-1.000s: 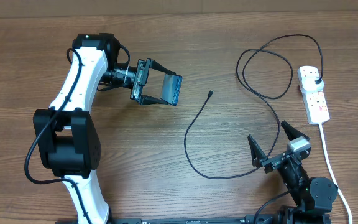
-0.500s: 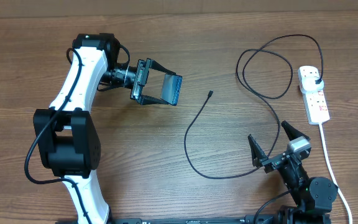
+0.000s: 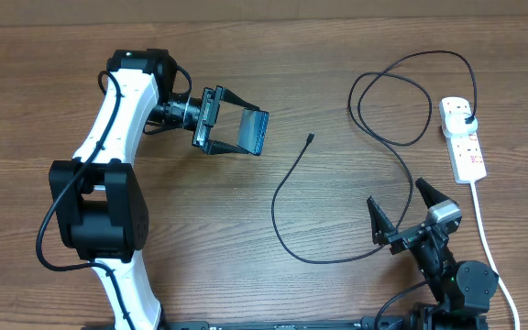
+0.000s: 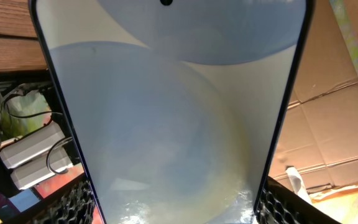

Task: Plug charger to phone and switch on socket
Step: 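Move the right gripper toward the phone held by the left gripper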

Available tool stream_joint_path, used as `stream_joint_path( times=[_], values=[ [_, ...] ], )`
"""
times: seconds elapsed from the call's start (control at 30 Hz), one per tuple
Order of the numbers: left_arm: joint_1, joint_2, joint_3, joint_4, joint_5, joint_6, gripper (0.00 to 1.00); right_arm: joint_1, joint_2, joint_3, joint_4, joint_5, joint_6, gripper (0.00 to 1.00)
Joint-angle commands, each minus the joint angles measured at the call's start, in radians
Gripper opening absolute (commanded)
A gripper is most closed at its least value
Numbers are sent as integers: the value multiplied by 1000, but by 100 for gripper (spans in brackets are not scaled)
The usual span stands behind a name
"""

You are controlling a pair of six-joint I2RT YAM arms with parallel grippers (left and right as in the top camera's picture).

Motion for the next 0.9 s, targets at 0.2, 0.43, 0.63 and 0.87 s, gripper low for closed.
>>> stream_joint_path(
  times=[0.2, 0.43, 0.63, 0.87],
  values=[
    [0, -10, 32, -3, 34, -21, 69, -7, -11, 31, -39, 14, 101, 100],
    [0, -10, 32, -3, 34, -21, 69, -7, -10, 128, -159, 19, 101, 100],
    [0, -10, 33, -3, 34, -21, 68, -8, 14, 203, -254, 66, 101, 100],
    [0, -10, 33, -3, 34, -21, 68, -8, 45, 295, -326, 66, 101, 100]
  ],
)
